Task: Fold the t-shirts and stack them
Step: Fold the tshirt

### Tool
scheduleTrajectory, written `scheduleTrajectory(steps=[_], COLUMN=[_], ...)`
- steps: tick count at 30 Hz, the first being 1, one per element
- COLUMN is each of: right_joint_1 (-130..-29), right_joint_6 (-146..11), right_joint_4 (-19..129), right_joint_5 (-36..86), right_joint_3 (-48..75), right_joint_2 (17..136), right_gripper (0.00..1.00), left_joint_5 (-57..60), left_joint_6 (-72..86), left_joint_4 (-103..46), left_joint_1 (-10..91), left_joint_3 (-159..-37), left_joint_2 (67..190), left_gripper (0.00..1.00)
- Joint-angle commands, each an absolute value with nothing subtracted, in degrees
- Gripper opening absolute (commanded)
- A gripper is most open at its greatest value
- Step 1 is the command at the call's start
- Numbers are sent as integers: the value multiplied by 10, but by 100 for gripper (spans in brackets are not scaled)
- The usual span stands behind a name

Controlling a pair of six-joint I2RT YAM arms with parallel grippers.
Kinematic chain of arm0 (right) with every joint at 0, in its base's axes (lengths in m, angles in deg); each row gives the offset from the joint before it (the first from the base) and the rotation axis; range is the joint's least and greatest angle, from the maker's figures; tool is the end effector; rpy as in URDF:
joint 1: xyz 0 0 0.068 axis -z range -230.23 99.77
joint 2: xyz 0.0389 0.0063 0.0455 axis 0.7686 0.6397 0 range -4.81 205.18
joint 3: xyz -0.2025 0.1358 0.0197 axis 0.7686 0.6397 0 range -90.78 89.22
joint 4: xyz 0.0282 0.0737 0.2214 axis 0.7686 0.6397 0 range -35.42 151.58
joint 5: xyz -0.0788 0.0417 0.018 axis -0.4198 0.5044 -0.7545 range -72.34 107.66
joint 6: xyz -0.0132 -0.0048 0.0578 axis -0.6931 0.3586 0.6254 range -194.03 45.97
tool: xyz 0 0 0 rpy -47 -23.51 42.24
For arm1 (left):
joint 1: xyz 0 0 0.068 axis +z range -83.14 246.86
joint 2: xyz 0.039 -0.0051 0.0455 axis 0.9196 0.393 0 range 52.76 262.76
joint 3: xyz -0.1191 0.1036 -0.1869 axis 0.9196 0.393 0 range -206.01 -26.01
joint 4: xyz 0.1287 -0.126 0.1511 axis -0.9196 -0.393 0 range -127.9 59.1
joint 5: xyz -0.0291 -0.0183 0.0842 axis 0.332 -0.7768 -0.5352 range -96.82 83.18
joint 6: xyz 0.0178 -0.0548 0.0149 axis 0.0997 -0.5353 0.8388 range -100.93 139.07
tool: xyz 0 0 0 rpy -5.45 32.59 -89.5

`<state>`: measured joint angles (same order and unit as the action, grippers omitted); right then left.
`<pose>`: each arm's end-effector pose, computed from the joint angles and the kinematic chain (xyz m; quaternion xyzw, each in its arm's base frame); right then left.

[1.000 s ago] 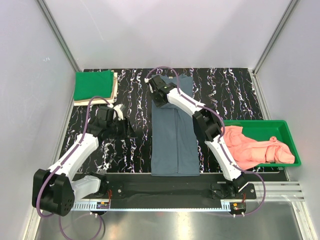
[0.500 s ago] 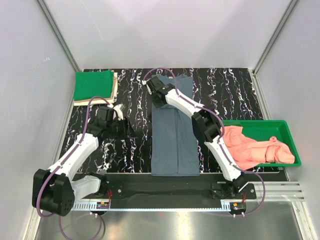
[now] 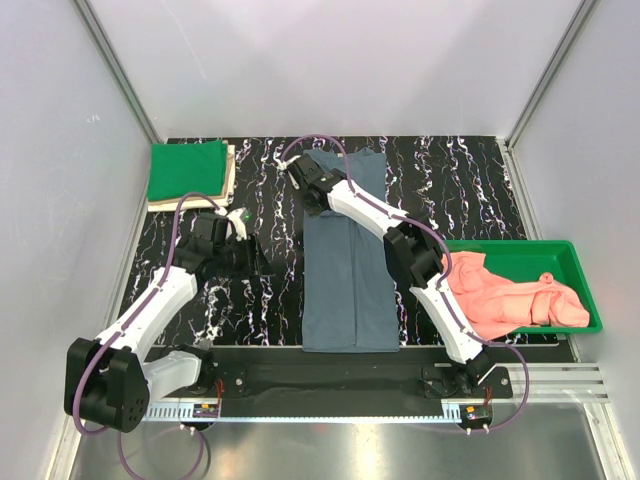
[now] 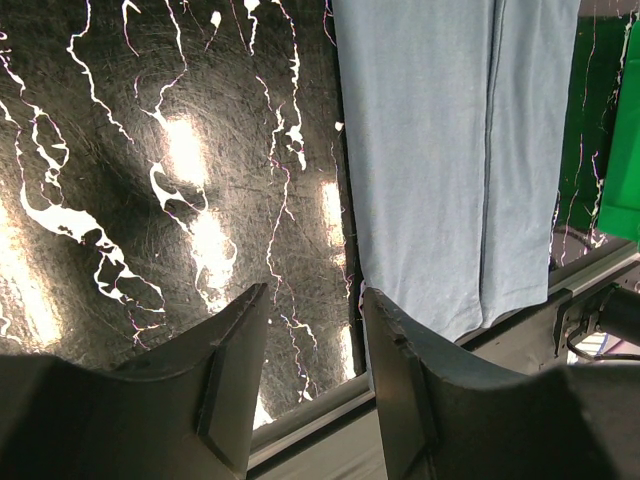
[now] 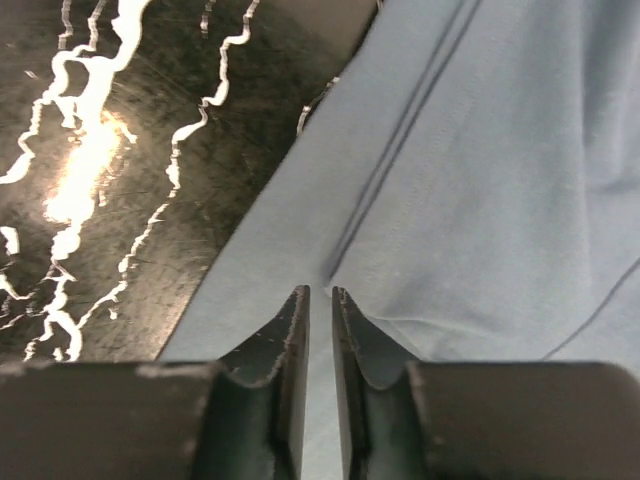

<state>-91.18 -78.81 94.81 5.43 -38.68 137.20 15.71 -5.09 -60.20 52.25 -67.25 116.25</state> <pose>0.3819 0.3193 0.1686 -0.3377 0.8849 -0.0019 0.3208 0.1985 -0.0691 0.2076 -0.0130 0.9282 -0.2811 0.2433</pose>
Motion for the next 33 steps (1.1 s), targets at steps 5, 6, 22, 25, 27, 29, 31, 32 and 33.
scheduleTrajectory(steps=[5,6,22,25,27,29,31,32,33], right_joint_1=[-915,-915,-915,-915,-914,-915,-914,-915,-915], right_joint_6=[-819,-821,-833,-834,-836,-840,-841,-841,-841], right_joint_4=[932,931,933,933,934,934,935,936,936], right_joint_5=[-1,-1,-7,-11,-12,-9,-4,-2,3], right_joint_3=[-403,-407,-423,-424,-426,-428,-428,-428,-427], right_joint_2=[1373,1377,1409,1413,1415,1415,1406,1401,1396], right_gripper=[29,32,25,16,5,0,0,0,0], left_joint_5=[174,174,174,174,175,175,175,175,174], left_joint_6=[-47,-47,-48,-48,-48,-48,-48,-48,-48], left_joint_4=[-583,-584,-583,-583,-583,-581,-582,-582,-582], left_joint_1=[524,524,525,524,524,525,524,525,524], left_joint_3=[-678,-677,-679,-678,-678,-677,-677,-677,-677], left_joint_2=[1161,1162,1171,1170,1170,1169,1169,1170,1169], left_gripper=[48,48,48,48,48,48,48,48,48])
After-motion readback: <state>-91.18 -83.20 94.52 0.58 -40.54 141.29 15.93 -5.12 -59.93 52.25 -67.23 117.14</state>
